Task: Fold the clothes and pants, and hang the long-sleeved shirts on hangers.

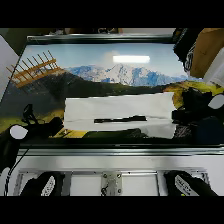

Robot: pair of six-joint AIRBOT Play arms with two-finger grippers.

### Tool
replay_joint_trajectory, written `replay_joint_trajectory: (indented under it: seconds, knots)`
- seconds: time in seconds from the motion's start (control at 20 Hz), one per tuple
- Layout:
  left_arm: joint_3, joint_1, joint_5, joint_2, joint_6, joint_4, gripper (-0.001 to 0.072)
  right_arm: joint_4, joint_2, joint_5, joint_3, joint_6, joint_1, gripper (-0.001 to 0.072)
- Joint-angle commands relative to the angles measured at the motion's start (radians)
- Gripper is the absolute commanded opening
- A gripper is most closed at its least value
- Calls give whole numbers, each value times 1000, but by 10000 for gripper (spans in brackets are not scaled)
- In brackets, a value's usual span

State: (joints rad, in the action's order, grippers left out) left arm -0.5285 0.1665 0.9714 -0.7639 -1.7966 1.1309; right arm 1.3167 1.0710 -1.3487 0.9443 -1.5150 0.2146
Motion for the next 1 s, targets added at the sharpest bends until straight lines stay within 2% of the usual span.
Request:
replay_joint_trajectory:
  seconds: [0.0,0.4,0.75,0.95]
  knots:
    - [-121,0,-39,-142,37,-1,6,16,114,42,140,-5,14,10]
    - [-452,-1,-58,-556,103,-8,6,-33,288,269,272,-20,14,10]
    - [-683,-11,-55,-818,106,-8,7,-121,401,478,272,-19,12,11]
    - [-781,-64,-59,-926,118,-6,7,-137,451,544,272,-19,-3,13]
